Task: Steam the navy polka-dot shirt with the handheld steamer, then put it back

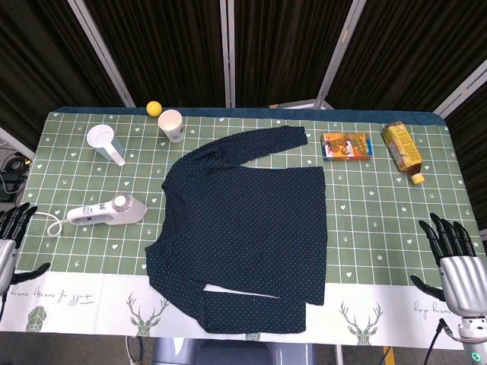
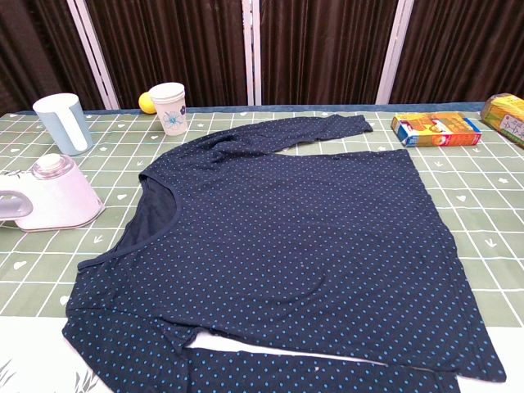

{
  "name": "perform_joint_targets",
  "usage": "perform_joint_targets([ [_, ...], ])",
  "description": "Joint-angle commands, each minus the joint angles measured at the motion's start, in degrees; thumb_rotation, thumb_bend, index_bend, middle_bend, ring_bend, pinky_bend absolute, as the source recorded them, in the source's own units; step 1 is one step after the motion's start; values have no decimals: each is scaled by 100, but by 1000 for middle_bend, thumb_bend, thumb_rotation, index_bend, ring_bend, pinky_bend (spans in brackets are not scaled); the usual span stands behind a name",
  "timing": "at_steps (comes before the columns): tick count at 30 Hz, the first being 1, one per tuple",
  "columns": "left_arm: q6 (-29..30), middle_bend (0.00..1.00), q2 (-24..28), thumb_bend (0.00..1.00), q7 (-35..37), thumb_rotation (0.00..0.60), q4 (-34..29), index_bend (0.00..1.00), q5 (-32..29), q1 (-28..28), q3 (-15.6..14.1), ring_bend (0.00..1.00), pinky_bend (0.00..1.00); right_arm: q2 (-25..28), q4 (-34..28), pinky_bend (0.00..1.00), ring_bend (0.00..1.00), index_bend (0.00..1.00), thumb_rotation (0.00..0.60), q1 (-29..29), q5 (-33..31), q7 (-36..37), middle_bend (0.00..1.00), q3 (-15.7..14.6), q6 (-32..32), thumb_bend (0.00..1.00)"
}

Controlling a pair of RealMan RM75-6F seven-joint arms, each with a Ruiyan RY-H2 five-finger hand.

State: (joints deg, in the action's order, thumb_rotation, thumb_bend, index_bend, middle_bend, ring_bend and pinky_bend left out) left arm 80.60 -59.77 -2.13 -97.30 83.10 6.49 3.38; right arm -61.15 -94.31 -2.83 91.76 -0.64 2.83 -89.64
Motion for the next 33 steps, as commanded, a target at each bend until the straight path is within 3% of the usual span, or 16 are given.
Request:
perform_joint_targets([
  [1, -784, 0, -250, 0, -93, 600, 222, 0, -414, 572, 302, 0, 0, -8, 8, 0, 0, 0, 600, -23, -54, 10, 0, 20, 52, 0],
  [7, -1913, 0, -875, 0, -113, 600, 986, 0, -1027, 1340, 573, 0, 0, -47, 61, 0, 0, 0, 600, -69, -189, 2, 0, 43, 195, 0],
  [12, -2380, 0, -1303, 0, -107, 600, 1505, 0, -1377, 1637, 624, 0, 0, -97, 103, 0, 0, 0, 600, -115, -233, -42, 0, 29, 318, 0],
  [17, -2450, 0, -1703, 0, 11, 600, 2032, 0, -1508, 1796, 711, 0, 64, -127, 115, 0, 0, 0, 600, -144, -284, -76, 0, 32, 392, 0],
  [25, -2599, 0, -2041, 57, 114, 600, 2666, 0, -1754, 1932, 781, 0, 64, -153, 131, 0, 0, 0, 600, -164, -372, -78, 0, 50, 452, 0],
  [33, -2904, 92, -2269, 196, 71, 600, 3199, 72, -1914, 2132, 794, 167, 193, -163, 126, 0, 0, 0, 600, -171, -346, -72, 0, 28, 461, 0],
])
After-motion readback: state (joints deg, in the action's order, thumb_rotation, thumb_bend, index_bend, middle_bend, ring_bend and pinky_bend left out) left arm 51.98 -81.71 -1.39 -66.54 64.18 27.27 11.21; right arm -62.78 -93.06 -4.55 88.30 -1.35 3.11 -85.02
